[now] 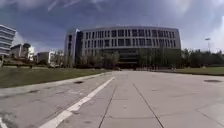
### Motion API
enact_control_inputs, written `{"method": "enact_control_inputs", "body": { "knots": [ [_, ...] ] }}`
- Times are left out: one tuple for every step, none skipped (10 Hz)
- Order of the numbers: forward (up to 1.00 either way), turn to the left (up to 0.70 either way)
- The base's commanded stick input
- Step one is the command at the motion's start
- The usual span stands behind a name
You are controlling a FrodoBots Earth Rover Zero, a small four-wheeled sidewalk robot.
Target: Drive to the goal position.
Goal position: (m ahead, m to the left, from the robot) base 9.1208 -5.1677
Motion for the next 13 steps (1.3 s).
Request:
{"method": "enact_control_inputs", "body": {
  "knots": [
    [0.50,0.00],
    [0.50,0.00],
    [0.50,0.00],
    [0.50,0.00],
    [0.50,0.00],
    [0.50,0.00],
    [0.50,0.00],
    [0.50,0.00],
    [0.50,-0.05],
    [0.50,-0.50],
    [0.50,-0.37],
    [0.50,0.00],
    [0.50,0.00]
  ]
}}
